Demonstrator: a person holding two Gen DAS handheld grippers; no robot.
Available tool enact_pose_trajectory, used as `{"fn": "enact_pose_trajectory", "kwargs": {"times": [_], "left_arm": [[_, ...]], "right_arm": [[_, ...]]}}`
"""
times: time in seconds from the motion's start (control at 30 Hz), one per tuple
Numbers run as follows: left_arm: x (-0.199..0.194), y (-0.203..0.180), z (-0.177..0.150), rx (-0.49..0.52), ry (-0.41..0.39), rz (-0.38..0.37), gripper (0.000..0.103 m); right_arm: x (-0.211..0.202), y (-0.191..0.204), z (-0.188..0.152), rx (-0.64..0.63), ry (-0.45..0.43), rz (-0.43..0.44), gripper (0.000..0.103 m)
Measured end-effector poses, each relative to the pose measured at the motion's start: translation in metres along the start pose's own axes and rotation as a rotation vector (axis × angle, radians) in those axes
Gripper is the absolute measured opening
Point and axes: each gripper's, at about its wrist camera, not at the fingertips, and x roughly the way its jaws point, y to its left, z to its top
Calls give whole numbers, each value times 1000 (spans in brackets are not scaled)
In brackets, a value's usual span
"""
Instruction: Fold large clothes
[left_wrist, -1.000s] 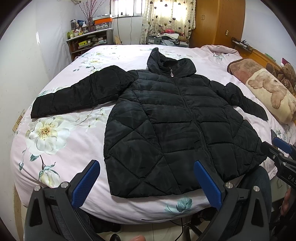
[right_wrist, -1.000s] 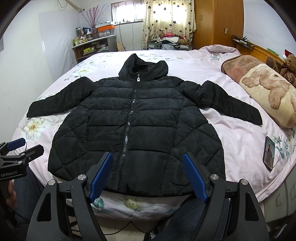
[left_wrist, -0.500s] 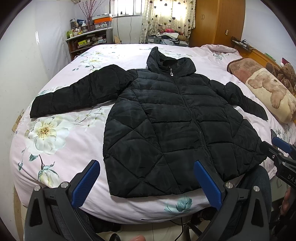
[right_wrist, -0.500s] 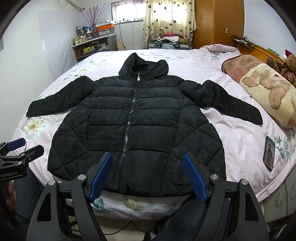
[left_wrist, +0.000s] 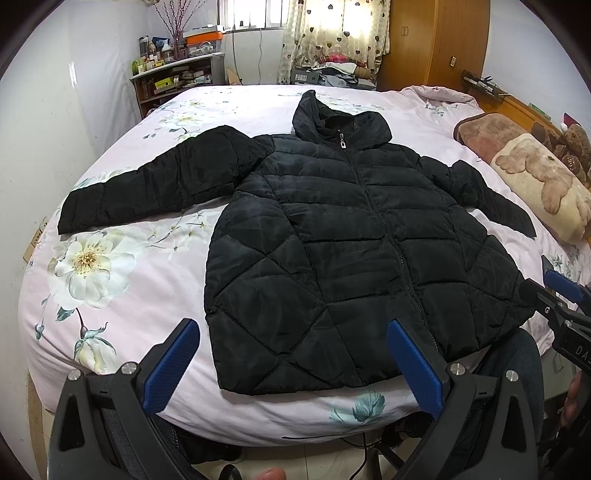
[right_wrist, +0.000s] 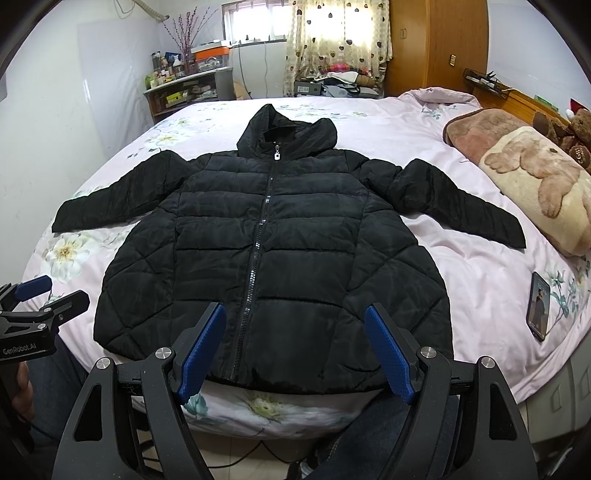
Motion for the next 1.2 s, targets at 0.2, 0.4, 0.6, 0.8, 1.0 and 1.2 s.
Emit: {"fn": "enact_pose_trajectory", "kwargs": {"times": [0.2,0.4,0.6,0.8,1.0,1.2], "left_arm": [[5,2,3,3,8,2,102],[12,4,7,10,9,23,102],[27,10,14,11,21,40,102],[47,22,26,-3,32,55,102],[76,47,44,-36,37,85,102],[109,83,62,-67,21,150,102]], "right_arm": [[3,1,-2,1,1,-1,78],[13,1,-3,9,2,3,78],[32,2,2,8,23,12,78],[48,6,21,-11,43,32,78],[78,14,41,-39,65,47,78],[115,23,66,-66,75,50,78]]}}
